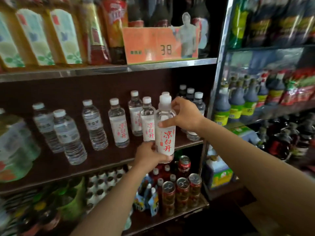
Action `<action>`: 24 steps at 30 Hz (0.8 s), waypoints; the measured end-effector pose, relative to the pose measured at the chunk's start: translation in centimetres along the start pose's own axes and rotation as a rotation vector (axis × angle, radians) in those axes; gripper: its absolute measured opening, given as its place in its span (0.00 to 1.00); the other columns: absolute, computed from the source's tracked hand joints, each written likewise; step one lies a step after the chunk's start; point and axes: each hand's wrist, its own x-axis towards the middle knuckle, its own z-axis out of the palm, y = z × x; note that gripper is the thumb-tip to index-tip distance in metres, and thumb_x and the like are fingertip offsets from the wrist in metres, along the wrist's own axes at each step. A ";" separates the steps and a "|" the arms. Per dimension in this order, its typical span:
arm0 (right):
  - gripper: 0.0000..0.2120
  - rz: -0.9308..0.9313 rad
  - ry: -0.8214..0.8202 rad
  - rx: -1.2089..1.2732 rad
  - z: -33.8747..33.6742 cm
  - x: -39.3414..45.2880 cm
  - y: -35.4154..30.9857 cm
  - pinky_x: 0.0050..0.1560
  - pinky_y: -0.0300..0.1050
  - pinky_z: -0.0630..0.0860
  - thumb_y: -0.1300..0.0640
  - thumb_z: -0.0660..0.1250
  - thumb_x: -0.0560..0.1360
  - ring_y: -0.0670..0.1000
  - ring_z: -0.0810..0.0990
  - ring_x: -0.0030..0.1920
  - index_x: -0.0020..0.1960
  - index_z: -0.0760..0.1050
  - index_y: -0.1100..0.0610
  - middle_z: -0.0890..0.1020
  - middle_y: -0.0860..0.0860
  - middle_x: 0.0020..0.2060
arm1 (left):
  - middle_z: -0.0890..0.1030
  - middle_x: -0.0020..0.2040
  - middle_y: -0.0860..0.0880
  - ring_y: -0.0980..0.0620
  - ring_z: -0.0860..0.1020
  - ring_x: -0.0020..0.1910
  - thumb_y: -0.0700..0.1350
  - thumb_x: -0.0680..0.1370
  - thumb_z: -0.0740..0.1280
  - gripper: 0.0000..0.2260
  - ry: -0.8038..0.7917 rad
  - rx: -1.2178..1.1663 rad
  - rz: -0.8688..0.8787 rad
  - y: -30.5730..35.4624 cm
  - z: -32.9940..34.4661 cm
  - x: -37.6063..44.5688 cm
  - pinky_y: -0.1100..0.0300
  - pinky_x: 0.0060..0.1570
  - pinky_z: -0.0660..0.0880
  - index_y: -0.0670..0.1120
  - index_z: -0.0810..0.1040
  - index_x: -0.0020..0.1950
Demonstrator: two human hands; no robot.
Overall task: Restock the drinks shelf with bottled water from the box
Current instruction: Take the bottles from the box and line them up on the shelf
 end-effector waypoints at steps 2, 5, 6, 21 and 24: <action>0.32 0.037 0.018 0.000 -0.9 1.3 2.8 0.48 0.47 0.77 0.50 0.83 0.55 0.50 0.79 0.49 0.53 0.73 0.55 0.80 0.49 0.48 | 0.84 0.49 0.53 0.56 0.81 0.46 0.44 0.58 0.81 0.25 -0.022 -0.002 0.012 -0.1 2.5 2.2 0.64 0.44 0.76 0.47 0.81 0.53; 0.33 0.068 0.017 0.004 -1.6 2.9 5.9 0.50 0.45 0.77 0.52 0.83 0.57 0.50 0.79 0.51 0.57 0.72 0.56 0.80 0.49 0.51 | 0.83 0.48 0.54 0.58 0.81 0.45 0.44 0.59 0.81 0.24 -0.027 0.027 0.029 -0.7 5.6 5.3 0.70 0.39 0.73 0.46 0.81 0.53; 0.33 0.067 0.020 0.007 -1.7 3.4 6.7 0.51 0.44 0.76 0.53 0.83 0.57 0.50 0.79 0.52 0.58 0.72 0.56 0.80 0.49 0.51 | 0.84 0.49 0.53 0.57 0.81 0.46 0.45 0.58 0.81 0.24 -0.014 0.043 0.042 -1.1 6.4 6.3 0.68 0.40 0.75 0.46 0.82 0.53; 0.30 -0.008 0.012 -0.108 -0.7 9.0 9.4 0.43 0.36 0.68 0.54 0.80 0.63 0.47 0.75 0.48 0.61 0.73 0.58 0.79 0.49 0.50 | 0.59 0.76 0.46 0.50 0.64 0.73 0.53 0.52 0.77 0.65 0.040 -0.167 -0.030 -2.7 10.6 14.0 0.49 0.68 0.68 0.53 0.34 0.76; 0.29 -0.002 -0.001 -0.142 -0.3 9.9 9.2 0.43 0.37 0.70 0.52 0.79 0.64 0.49 0.76 0.50 0.60 0.73 0.58 0.79 0.49 0.50 | 0.59 0.76 0.46 0.50 0.65 0.72 0.48 0.58 0.77 0.61 0.004 -0.139 -0.058 -2.7 10.4 15.3 0.56 0.61 0.74 0.53 0.36 0.77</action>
